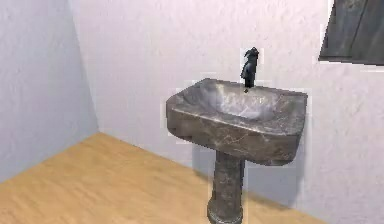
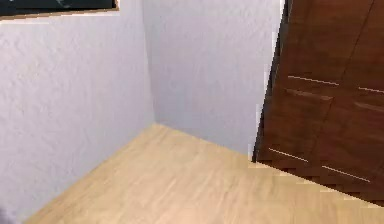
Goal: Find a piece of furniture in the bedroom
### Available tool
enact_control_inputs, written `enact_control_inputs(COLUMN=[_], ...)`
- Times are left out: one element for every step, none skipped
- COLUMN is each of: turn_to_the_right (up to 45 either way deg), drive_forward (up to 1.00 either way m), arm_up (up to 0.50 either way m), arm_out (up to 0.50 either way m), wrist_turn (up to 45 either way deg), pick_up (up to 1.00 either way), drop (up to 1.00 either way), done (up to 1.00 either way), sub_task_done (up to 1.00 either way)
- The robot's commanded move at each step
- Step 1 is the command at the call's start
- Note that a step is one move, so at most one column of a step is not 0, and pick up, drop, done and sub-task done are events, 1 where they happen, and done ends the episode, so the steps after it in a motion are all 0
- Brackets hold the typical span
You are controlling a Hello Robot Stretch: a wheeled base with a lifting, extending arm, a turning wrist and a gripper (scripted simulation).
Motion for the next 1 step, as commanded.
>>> enact_control_inputs(turn_to_the_right=[-45.0], drive_forward=[0.0], arm_up=[0.0], arm_out=[0.0], wrist_turn=[0.0], pick_up=[0.0], drop=[0.0], done=[0.0], sub_task_done=[0.0])
